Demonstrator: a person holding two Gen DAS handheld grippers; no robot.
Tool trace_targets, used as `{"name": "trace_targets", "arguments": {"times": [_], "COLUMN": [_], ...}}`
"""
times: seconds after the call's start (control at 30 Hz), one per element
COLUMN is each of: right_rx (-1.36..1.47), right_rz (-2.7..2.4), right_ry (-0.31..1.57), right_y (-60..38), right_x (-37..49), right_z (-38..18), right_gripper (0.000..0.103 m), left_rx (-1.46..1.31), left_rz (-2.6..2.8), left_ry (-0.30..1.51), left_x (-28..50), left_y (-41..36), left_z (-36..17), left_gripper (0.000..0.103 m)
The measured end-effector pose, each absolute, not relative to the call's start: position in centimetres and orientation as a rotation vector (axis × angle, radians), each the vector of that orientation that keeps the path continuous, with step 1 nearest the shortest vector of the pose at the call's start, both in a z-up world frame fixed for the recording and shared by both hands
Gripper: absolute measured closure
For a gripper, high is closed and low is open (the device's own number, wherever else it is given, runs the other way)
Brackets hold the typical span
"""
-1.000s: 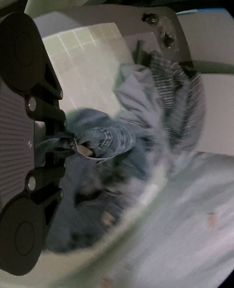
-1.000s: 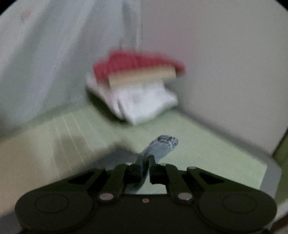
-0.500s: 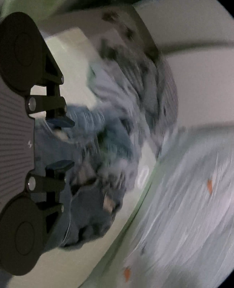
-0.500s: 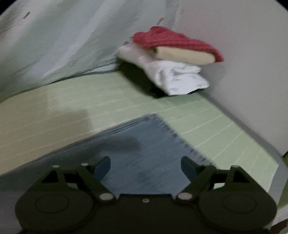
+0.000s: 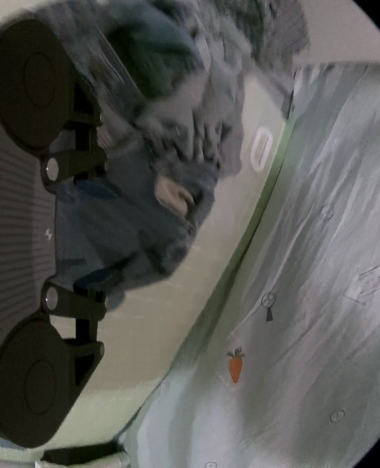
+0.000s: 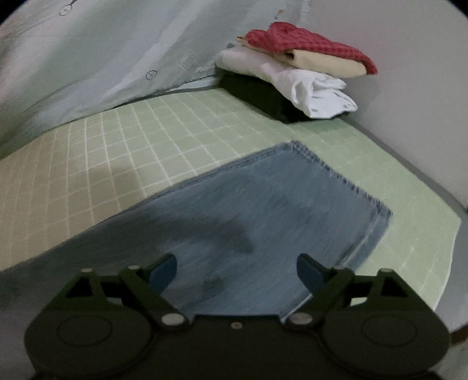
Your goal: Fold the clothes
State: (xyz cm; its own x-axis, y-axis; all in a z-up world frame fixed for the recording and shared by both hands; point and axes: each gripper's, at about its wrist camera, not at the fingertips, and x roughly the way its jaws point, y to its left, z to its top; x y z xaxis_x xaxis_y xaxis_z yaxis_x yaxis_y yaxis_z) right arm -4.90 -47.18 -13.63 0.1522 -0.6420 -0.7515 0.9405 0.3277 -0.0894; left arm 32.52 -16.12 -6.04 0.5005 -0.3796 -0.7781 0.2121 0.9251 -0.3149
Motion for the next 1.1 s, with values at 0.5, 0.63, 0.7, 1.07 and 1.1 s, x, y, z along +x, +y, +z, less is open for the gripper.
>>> {"name": "trace_targets", "arguments": {"times": [0.5,0.63,0.7,1.07,1.1], "right_rx": [0.621,0.580,0.551,0.468,0.465], "right_rz": [-1.383,-1.368,-1.364,-1.328,-1.313], "right_ry": [0.775,0.827,0.839,0.833,0.830], "right_y": [-43.3,-44.3,-44.9,-43.9,-43.7], "right_x": [4.7,7.5,8.7,10.3,10.6], "right_z": [-16.6,-16.7,-16.6,-15.4,-15.3], "right_gripper": [0.012,0.012,0.012,0.012,0.012], "left_rx": [-0.256,-0.242,-0.232,-0.183,-0.167], "left_rz": [-0.553,-0.485,-0.451,-0.386,-0.352], "left_ry": [1.172,1.228,1.251,0.908,0.885], "left_x": [43.5,44.6,45.1,40.5,40.0], "left_y": [-21.4,-22.0,-22.3,-10.4,-8.5], "left_z": [-12.3,-14.0,-14.8,-7.1,-6.6], "left_gripper": [0.040,0.045,0.070,0.089,0.089]}}
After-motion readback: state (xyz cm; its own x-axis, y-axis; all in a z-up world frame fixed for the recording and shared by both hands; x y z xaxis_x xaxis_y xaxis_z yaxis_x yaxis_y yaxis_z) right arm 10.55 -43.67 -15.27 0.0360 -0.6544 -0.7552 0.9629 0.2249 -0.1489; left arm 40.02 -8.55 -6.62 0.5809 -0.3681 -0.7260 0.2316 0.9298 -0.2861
